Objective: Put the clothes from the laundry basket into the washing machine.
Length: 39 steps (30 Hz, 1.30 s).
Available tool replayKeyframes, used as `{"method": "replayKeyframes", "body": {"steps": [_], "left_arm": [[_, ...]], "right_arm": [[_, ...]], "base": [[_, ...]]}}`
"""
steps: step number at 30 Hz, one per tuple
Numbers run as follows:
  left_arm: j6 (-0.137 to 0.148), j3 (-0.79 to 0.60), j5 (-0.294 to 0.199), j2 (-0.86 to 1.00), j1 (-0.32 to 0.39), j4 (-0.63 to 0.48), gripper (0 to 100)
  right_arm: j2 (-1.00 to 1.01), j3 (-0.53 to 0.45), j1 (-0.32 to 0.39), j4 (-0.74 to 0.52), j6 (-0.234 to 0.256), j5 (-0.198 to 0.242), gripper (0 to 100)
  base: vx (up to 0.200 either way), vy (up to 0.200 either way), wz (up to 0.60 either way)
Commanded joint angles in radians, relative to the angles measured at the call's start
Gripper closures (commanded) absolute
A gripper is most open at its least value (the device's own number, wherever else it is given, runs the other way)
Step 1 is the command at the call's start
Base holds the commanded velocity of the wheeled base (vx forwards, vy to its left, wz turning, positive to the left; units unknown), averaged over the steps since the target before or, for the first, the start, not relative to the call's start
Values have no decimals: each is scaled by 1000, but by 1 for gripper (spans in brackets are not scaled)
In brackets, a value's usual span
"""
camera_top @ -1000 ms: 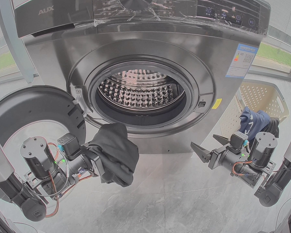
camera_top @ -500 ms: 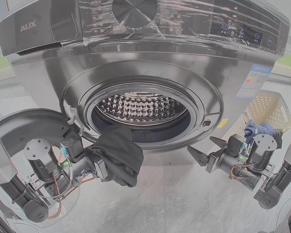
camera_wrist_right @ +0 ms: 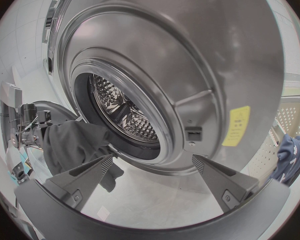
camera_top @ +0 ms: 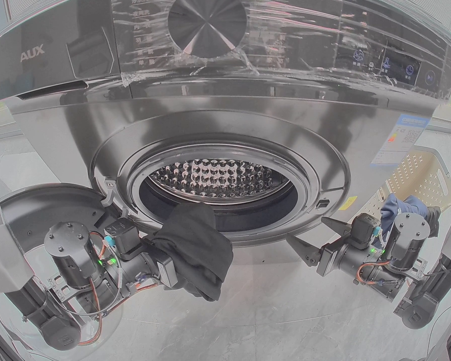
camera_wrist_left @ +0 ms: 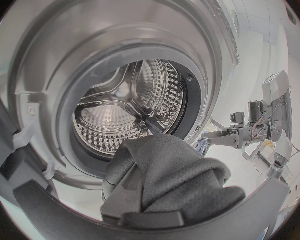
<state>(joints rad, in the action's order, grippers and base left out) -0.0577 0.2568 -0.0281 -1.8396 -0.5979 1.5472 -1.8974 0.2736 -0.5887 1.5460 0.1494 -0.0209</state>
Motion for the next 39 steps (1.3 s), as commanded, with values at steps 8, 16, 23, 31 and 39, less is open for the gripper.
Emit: {"method": "replayKeyframes", "body": {"steps": [8,16,23,31,39], "left_arm": [[18,159,14,-178,-53,-1,100],[2,386,4,-326,-19,-1,100],[-30,552,5,-428,4,-13,100],[-28,708,16,-498,4,-91,100],[-14,930,60,-563,38,-243,100]], "right_arm": [[44,-57,-146,0,1,2,0],[41,-57,-149,0,1,2,0],[41,-57,-149,0,1,2,0],[37,-57,-151,0,1,4,0],[32,-57,-151,0,1,4,0]], "base": [[0,0,0],[0,0,0],[0,0,0],[0,0,0],[0,0,0]]}}
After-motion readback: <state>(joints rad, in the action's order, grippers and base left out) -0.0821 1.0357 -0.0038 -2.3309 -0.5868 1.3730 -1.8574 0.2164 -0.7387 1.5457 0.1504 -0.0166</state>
